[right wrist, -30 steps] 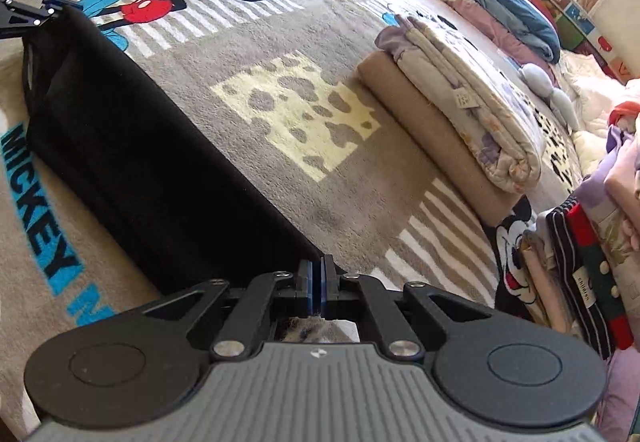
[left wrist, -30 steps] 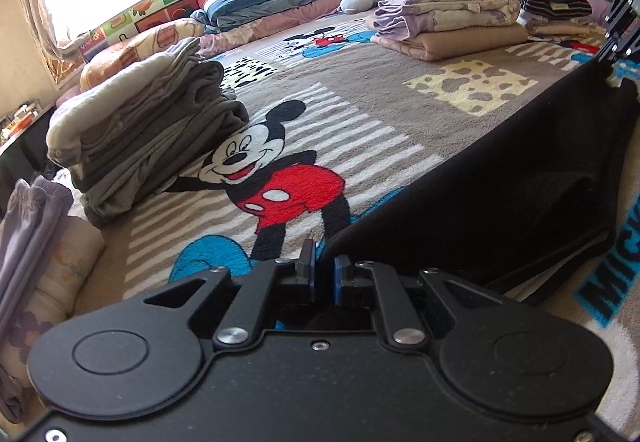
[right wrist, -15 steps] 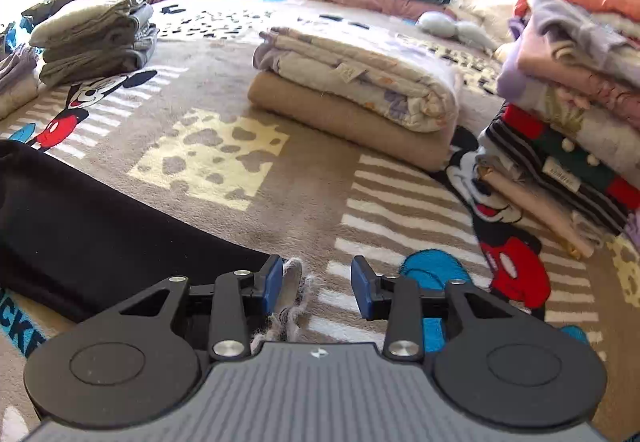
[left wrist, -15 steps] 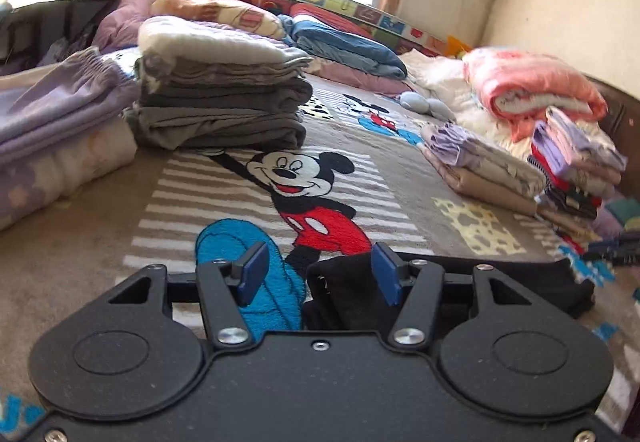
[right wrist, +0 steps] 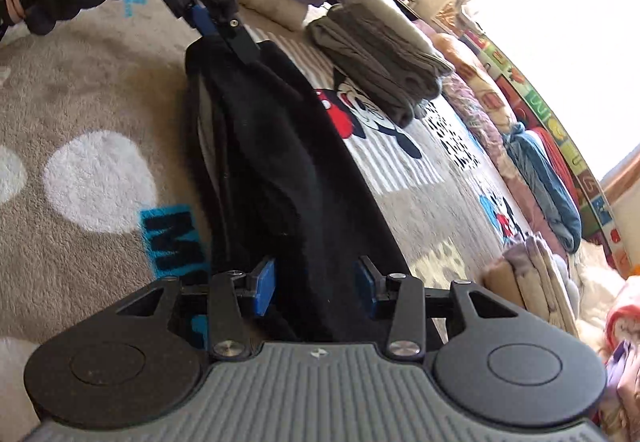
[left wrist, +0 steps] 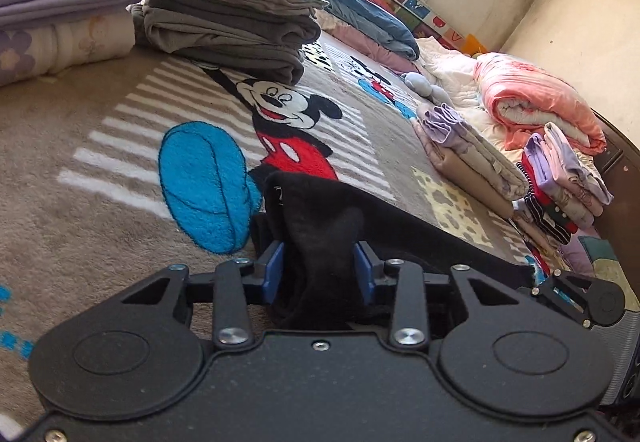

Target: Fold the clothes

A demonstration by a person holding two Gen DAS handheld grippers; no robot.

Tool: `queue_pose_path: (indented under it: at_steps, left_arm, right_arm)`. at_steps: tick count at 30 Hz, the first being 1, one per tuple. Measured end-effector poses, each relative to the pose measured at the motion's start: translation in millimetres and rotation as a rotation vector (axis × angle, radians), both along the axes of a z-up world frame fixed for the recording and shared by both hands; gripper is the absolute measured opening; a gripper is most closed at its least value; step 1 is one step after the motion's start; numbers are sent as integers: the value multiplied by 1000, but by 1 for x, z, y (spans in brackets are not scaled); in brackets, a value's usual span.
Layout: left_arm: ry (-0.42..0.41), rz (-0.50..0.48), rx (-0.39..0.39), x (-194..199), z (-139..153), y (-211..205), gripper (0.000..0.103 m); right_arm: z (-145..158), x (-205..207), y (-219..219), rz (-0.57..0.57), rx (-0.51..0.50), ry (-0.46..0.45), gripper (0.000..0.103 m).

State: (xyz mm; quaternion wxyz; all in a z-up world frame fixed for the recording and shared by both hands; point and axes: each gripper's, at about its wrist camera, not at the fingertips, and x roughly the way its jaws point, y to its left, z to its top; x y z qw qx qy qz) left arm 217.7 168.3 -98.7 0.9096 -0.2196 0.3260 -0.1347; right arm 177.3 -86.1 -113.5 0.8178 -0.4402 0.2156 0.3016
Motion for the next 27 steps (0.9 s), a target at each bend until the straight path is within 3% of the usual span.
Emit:
queue_pose_path:
  at_steps: [1,5,6,7,11,13,18,19,22,27]
  left_arm:
    - [1,-1,2,0,-1,0,25]
    - [-11,-8,-8,-3,-2,3,19]
    - [-16,-10,-26,-4,-1,6,19]
    - [-19,-13,-51,-6,1,9,18]
    - [-5,-32,-143,-12,3,20,18]
    - [14,-35,-153,-11,0,20,18]
    - [16,-34,-61,-10,-5,14,19]
    - [15,-44,-60,-10,-6,15,20]
    - [-22,-38,-74,-14,1,19,22]
    - [-71,-7,-115,-7,12,32,24]
  right_arm:
    - [-4,0,6,18,-31,-14,43]
    - [-8,6,21,60,-68,-55,39]
    - [-7,9,22,60,-54,-38,19]
    - [-3,13,22,52,-25,-1,12]
    - [24,5,4,28,104,48,12]
    - [16,1,8,28,72,31,12]
    - [-3,-10,16,29,-8,-11,12]
    - [-7,-12,18,30,-24,-20,13]
    - [-16,-19,22,29,-61,-40,27]
    - [-9,-26,19,19,-30,-25,30]
